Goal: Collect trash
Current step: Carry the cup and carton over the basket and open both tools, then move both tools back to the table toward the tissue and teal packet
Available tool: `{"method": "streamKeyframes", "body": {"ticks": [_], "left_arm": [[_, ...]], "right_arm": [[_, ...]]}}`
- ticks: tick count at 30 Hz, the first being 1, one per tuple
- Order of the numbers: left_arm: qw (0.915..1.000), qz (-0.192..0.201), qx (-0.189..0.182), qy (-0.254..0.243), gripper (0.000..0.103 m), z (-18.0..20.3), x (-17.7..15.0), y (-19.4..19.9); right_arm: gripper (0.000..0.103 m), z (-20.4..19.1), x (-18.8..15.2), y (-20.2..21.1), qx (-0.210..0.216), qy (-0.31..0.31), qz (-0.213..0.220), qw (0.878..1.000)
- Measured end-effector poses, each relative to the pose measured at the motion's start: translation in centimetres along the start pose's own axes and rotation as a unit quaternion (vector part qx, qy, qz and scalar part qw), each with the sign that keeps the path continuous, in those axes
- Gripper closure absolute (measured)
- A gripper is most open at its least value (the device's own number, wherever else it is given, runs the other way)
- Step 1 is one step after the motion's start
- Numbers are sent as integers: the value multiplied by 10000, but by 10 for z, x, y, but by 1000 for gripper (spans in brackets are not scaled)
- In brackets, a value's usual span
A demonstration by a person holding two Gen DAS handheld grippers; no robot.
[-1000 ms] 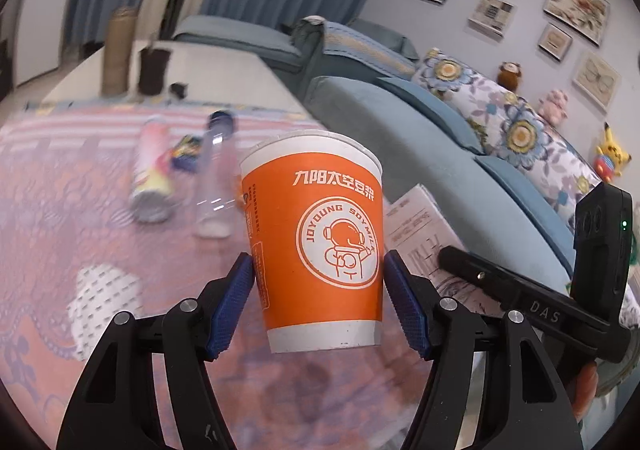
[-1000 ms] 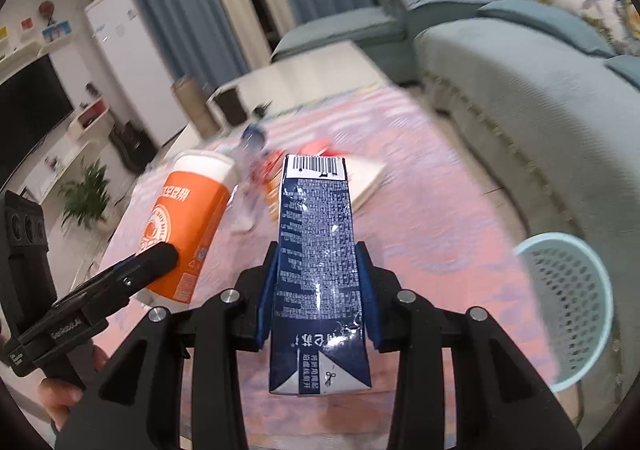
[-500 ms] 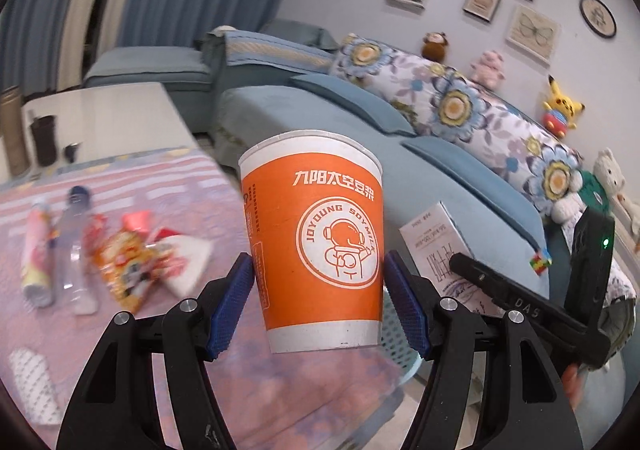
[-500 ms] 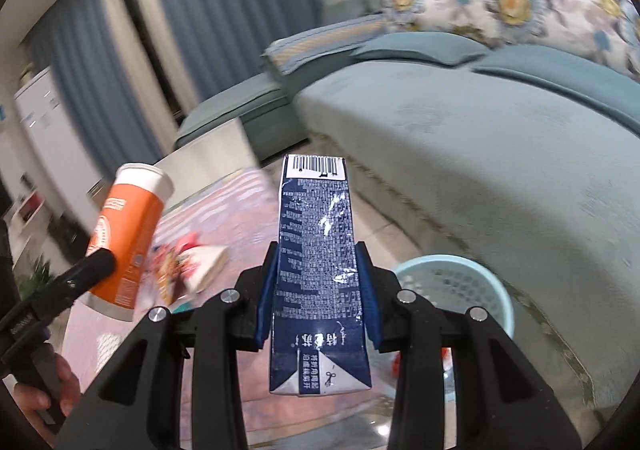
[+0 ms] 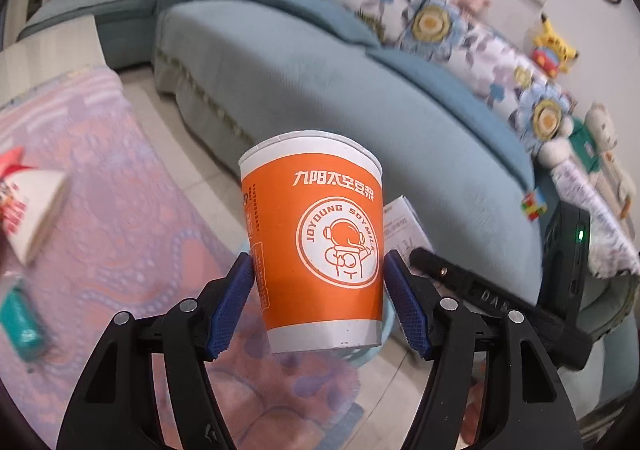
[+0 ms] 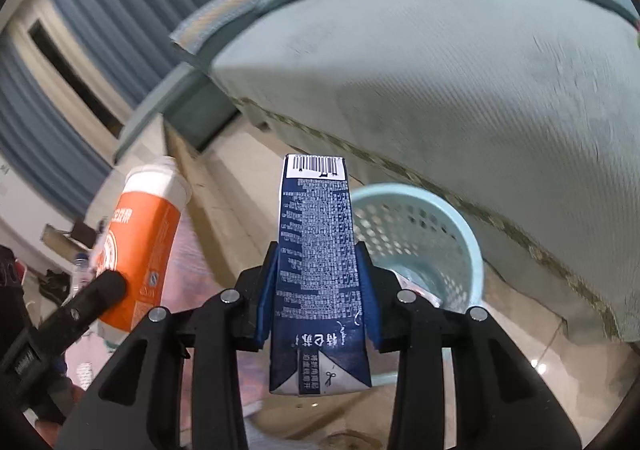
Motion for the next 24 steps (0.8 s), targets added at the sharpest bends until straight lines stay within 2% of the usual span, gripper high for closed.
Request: {"method": "streamKeyframes", "body": {"ticks": [4,7,9,16,22,24], "left_arm": [[9995,-240,-170,104,36,-5,-14,-21],[9988,-380,-203,228,33,-12,-20,-29],[9990,-350,-188,209,33,-14,-20,-26],[9996,-107,-204,145,31,-14,-12,-6],[9996,183,-227,-38,31,-3,-3,21],[9988,380,-309,48,31,0,2,39]], "right_arm": [[69,19,-10,-30,-436,-115,-384,9982],[69,29,-16,-41,-531,-234,-539,9969],[63,35,-25,-38,-595,-239,-532,9965],[63,33,-19,-28,-543,-130,-346,9978],[63,1,-11,-3,-238,284,28,9993],[63,-16,-9,9,-146,487,195,9985]]}}
Point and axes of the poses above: each gripper's, at about its wrist camera, not at the fingertips, and y roughly against the way its jaws point, z to its right, x to its top, the point moved 6 cm from there along -y, roughly the way its jaws point, and after that the axes turned 4 degrees about -x, right-handed, at the moved point
